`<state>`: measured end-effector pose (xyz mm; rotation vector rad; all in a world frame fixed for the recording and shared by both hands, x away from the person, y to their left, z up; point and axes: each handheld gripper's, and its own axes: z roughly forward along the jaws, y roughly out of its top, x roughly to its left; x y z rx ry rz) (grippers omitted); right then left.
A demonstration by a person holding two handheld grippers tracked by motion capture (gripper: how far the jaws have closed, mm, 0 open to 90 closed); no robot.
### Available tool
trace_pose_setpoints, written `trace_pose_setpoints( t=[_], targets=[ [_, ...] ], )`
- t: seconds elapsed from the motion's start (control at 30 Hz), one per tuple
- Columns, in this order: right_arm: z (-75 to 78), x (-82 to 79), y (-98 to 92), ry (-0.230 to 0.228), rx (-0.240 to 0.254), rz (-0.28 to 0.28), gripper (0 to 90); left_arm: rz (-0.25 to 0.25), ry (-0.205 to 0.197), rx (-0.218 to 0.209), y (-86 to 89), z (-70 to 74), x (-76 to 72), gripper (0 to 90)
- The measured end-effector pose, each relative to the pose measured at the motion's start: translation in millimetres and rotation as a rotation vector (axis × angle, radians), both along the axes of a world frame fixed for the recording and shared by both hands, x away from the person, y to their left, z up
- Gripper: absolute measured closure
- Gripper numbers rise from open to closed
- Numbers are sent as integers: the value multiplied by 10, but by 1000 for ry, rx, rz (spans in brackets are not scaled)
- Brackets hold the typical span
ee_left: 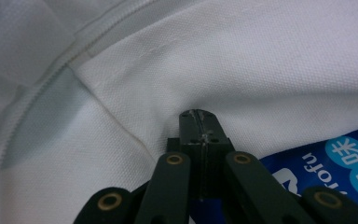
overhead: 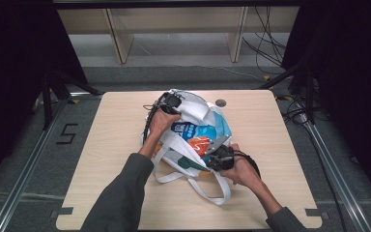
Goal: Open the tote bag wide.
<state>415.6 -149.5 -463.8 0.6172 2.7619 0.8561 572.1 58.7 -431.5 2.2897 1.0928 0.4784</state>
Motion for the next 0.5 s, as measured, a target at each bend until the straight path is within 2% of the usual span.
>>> trace_pose_setpoints(
  t=[0.07, 0.1, 0.13, 0.17, 0.2, 0.23, 0.27, 0.3, 0.33, 0.37, 0.4, 0.43, 0.47, 0.5],
  targets=[
    [172, 29, -17, -21, 46, -20, 900, -32, -5, -15, 60, 76, -45, 884],
    [172, 29, -17, -21, 46, -20, 900, -32, -5, -15, 60, 76, -45, 871],
    [258, 62, -35, -54, 71, -29, 900, -45, -9, -36, 101, 102, -78, 871],
    [431, 183, -58, -117, 127, -11, 900, -65, -12, -82, 208, 147, -149, 862],
    [431, 183, -58, -117, 127, -11, 900, -65, -12, -82, 208, 147, -149, 861],
    [582, 294, -33, -135, 154, -70, 900, -86, 1, -103, 315, 159, -235, 857],
    [623, 379, -9, -160, 158, -84, 900, -97, 15, -102, 363, 150, -284, 853],
    [650, 466, 18, -160, 142, -99, 900, -120, 41, -90, 412, 141, -327, 846],
    [651, 562, 51, -168, 135, -116, 900, -127, 43, -91, 449, 108, -373, 840],
    [642, 662, 85, -173, 124, -123, 900, -136, 60, -107, 488, 80, -412, 839],
    [642, 662, 85, -173, 124, -123, 900, -136, 60, -107, 488, 80, -412, 841],
    [575, 862, 180, -161, 97, -162, 900, -151, 76, -112, 533, 57, -455, 846],
    [555, 917, 209, -150, 73, -163, 900, -176, 84, -106, 572, 30, -515, 851],
    [505, 986, 254, -158, 47, -178, 900, -210, 100, -81, 598, 32, -551, 859]
  ],
)
